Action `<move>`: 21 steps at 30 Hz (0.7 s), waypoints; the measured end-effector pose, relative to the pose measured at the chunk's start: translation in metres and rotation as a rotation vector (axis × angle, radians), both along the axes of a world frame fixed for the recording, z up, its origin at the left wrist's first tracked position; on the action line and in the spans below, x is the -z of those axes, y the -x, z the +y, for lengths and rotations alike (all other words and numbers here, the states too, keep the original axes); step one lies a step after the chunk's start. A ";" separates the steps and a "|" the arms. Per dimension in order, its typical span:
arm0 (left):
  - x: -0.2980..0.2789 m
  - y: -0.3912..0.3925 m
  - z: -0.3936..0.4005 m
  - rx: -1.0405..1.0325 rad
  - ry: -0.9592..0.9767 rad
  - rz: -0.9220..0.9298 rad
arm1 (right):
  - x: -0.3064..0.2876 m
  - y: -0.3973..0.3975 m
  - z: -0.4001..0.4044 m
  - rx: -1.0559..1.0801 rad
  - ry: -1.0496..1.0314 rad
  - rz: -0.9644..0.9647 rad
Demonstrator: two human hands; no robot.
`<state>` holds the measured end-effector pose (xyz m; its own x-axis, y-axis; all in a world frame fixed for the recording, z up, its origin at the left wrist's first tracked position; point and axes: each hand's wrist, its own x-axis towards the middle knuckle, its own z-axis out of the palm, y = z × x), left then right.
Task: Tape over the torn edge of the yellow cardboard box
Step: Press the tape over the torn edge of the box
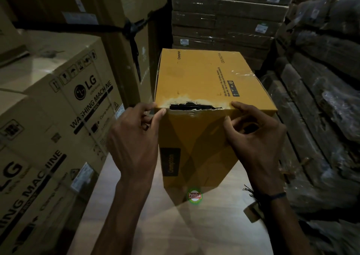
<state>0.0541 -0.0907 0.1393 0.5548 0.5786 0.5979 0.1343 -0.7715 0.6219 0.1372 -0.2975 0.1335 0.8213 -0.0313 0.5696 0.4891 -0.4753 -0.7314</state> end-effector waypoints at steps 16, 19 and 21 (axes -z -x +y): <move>0.001 -0.015 0.038 0.348 -0.048 -0.076 | 0.001 -0.039 -0.026 -0.115 0.238 -0.226; 0.007 -0.020 0.045 0.396 -0.056 -0.112 | 0.009 -0.050 -0.029 -0.197 0.171 -0.239; 0.008 -0.023 0.048 0.412 -0.062 -0.127 | 0.011 -0.055 -0.031 -0.233 0.158 -0.227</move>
<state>0.0768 -0.0431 0.1310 0.6519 0.2848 0.7028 -0.2674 -0.7810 0.5644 0.1919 -0.3286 0.1226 0.6478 0.2446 0.7215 0.7393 -0.4307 -0.5177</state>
